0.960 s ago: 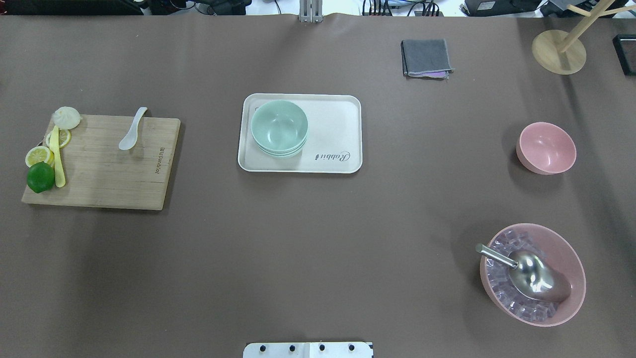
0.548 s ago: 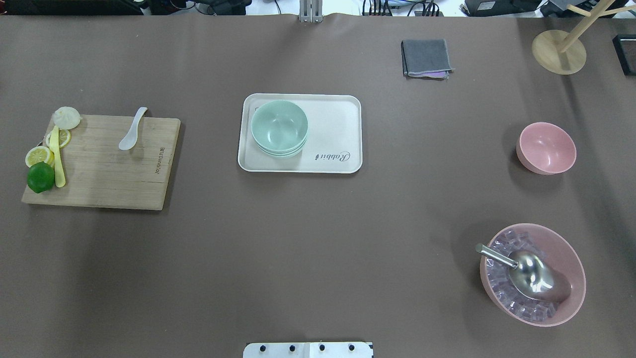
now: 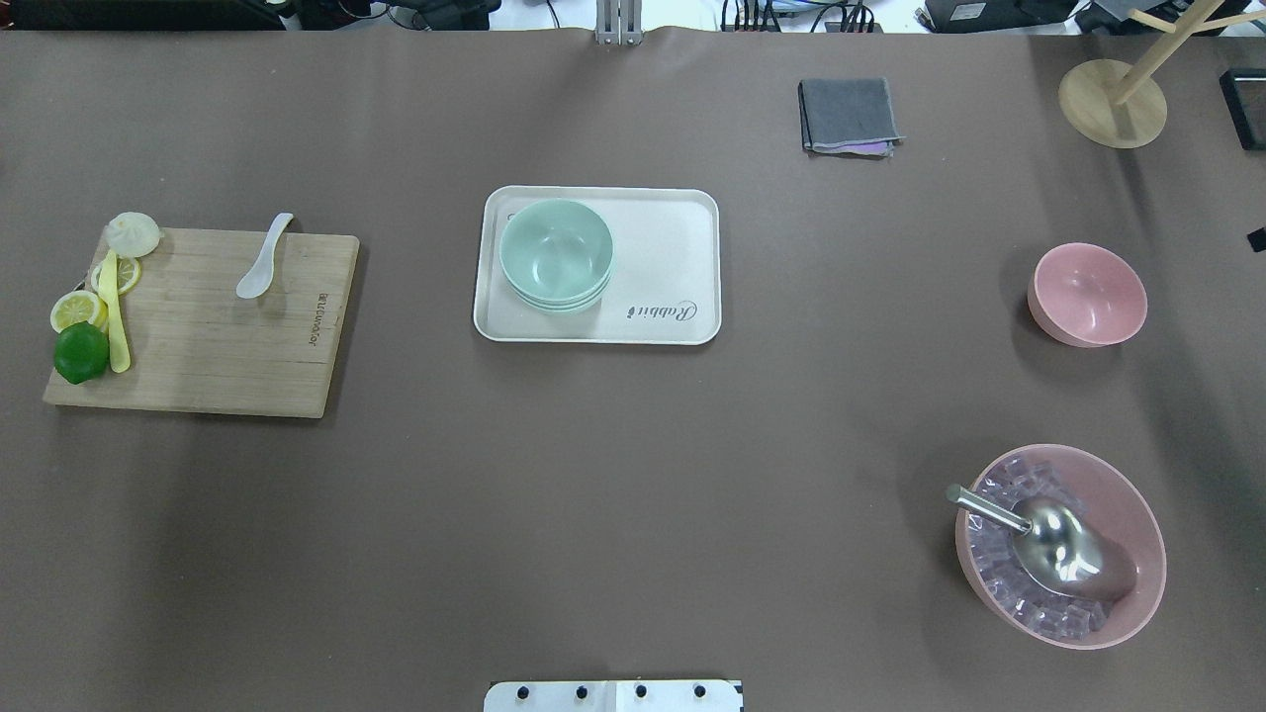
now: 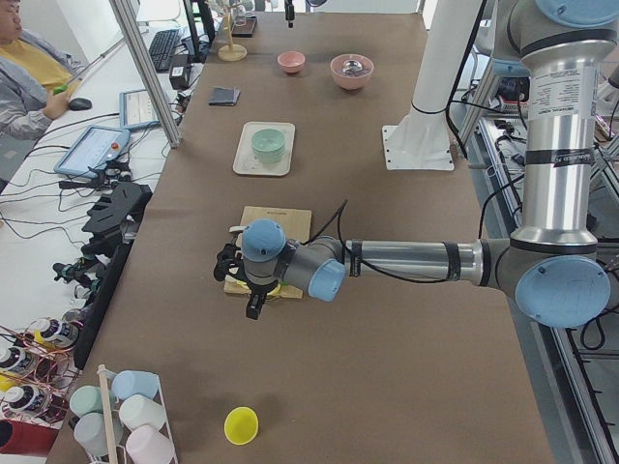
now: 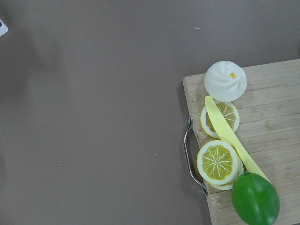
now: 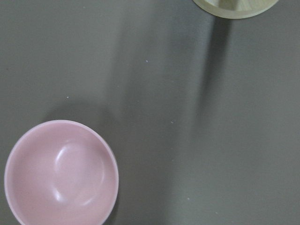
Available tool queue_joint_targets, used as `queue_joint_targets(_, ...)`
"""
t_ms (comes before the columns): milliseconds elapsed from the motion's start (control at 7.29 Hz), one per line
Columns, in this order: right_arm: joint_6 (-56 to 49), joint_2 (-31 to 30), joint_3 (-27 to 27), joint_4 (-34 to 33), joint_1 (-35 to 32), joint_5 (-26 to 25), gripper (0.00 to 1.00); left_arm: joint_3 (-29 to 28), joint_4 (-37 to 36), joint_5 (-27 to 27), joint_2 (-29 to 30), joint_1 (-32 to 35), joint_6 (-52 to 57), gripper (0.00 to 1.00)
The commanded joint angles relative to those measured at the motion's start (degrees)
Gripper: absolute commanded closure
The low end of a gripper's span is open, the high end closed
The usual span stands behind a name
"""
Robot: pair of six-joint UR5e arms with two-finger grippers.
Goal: Stack pink bowl on green and place spoon
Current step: 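Lower the right gripper onto the rim of the pink bowl and grasp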
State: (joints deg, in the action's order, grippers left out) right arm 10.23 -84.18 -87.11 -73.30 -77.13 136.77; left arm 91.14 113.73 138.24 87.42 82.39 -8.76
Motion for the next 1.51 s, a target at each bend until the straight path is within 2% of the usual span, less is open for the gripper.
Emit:
queue_joint_targets(0,7.6,0.7,1.1,3.9,5.5,-2.6,0.00,-0.1,0.0,0.0,-0.2,0.0,0.0,0.02)
queue_joint_targets(274,8.7,1.3,2.6,4.0,9.7,-4.1,0.02,-0.1,0.0,0.0,-0.2,0.0,0.0,0.02)
queue_joint_targets(411,11.4,2.3,3.2,4.0,10.8,-4.2,0.08,-0.2,0.1,0.0,-0.2,0.0,0.0,0.02)
queue_joint_targets(685,11.8,2.4,5.0,4.1,11.5,-4.5,0.30,0.1,0.1,0.0,-0.2,0.0,0.0,0.02)
queue_joint_targets(823,11.9,2.4,5.2,4.0,11.5,-4.5,0.45,0.2,0.1,0.0,-0.3,0.0,0.0,0.02)
queue_joint_targets(960,12.0,2.4,5.4,4.0,11.6,-4.5,0.64,0.1,0.1,0.0,-0.3,0.0,-0.1,0.01)
queue_joint_targets(1097,12.4,2.4,5.2,4.0,11.6,-4.2,0.97,0.2,0.5,0.1,-0.3,-0.1,-2.9,0.02)
queue_joint_targets(1371,16.2,2.8,4.1,4.0,11.6,-3.9,1.00,0.8,1.0,0.6,0.5,-0.3,-6.7,0.01)
